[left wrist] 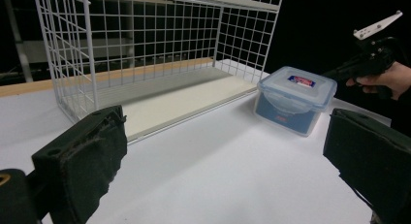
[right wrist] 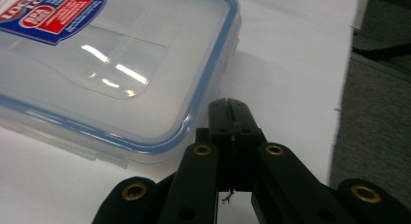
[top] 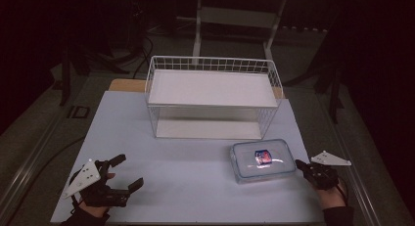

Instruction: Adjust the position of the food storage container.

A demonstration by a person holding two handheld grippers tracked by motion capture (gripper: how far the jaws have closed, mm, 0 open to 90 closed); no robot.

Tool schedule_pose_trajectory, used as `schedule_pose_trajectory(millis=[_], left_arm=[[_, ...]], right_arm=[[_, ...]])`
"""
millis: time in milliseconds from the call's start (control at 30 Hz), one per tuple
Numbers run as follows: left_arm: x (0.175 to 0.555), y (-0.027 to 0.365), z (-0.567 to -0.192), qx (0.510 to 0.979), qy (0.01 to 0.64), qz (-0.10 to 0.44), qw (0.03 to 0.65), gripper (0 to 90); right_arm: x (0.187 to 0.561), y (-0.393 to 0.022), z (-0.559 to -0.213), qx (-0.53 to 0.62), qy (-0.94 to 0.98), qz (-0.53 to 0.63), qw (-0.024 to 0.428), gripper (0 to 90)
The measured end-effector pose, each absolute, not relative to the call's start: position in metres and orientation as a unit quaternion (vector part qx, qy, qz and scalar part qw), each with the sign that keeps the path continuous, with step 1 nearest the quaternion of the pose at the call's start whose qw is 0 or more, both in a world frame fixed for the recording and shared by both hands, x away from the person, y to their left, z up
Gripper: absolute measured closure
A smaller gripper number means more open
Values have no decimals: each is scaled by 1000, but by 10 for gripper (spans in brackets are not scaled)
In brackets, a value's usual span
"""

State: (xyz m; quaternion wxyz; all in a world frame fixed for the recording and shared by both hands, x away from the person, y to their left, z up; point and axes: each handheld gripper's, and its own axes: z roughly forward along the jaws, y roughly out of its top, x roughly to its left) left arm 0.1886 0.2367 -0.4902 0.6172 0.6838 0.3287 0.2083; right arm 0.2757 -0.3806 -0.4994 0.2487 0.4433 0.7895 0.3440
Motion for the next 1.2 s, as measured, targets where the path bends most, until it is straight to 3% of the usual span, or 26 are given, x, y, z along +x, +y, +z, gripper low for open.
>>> schedule_pose_trajectory(millis=[567, 800, 1200], left_arm=[[188, 235, -491, 687, 326, 207, 616, 19], [188, 235, -490, 687, 326, 206, 616, 19], [188, 235, -491, 688, 325, 205, 616, 19]], right_arm=[[269, -339, -499, 403, 807, 379, 207, 900], [275, -342, -501, 415, 803, 363, 225, 899], [285, -332, -506, 423, 802, 366, 210, 899]])
